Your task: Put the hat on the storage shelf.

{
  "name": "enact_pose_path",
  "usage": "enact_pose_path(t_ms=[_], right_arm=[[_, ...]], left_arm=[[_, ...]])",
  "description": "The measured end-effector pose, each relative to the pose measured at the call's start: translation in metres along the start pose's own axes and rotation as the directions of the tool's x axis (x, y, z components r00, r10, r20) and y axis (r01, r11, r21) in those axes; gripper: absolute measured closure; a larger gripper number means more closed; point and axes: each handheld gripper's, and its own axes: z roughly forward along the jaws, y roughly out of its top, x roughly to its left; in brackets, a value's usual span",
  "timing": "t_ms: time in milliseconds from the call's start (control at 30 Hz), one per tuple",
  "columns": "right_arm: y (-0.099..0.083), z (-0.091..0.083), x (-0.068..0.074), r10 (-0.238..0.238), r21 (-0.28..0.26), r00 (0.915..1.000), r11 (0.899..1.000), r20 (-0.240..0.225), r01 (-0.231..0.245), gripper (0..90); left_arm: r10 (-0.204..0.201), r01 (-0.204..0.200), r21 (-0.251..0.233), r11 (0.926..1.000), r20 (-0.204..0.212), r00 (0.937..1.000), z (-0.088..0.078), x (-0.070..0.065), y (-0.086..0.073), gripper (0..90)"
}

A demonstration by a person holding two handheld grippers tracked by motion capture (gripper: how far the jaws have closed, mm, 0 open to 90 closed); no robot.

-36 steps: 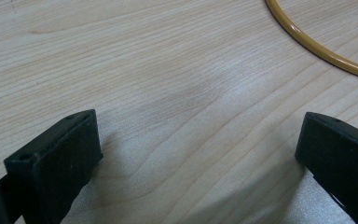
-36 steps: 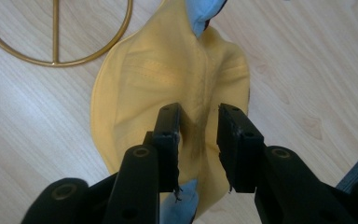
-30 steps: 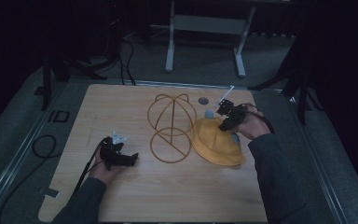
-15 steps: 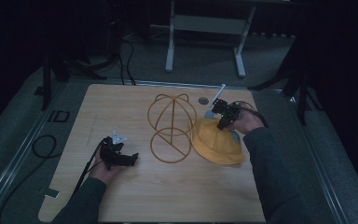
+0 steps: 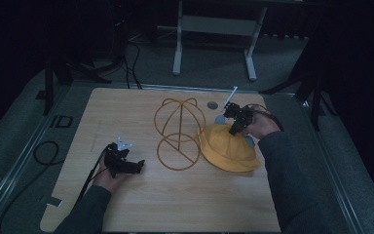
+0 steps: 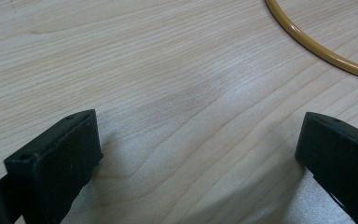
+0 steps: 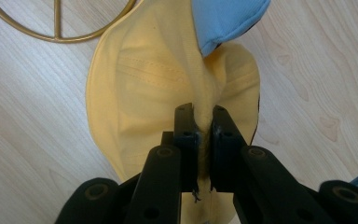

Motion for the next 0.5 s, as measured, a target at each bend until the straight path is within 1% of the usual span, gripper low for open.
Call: enact_pose_path(t_ms=[233,500], right_arm=[[-0.002,-0.009,0.000,-0.009,-0.016,1.0000,1.000,-0.002,0.009,83.6],[-0.003,-0.020,-0.001,-0.020,-0.029,0.9998,0.999,0.007,0.020,83.5]], left_arm=[[0.000,0.000,0.000,1.0000,0.000,1.0000,0.000,0.000,0.000,0.1],[0.000,0.000,0.001,1.0000,0.000,1.0000,0.000,0.000,0.000,0.1]])
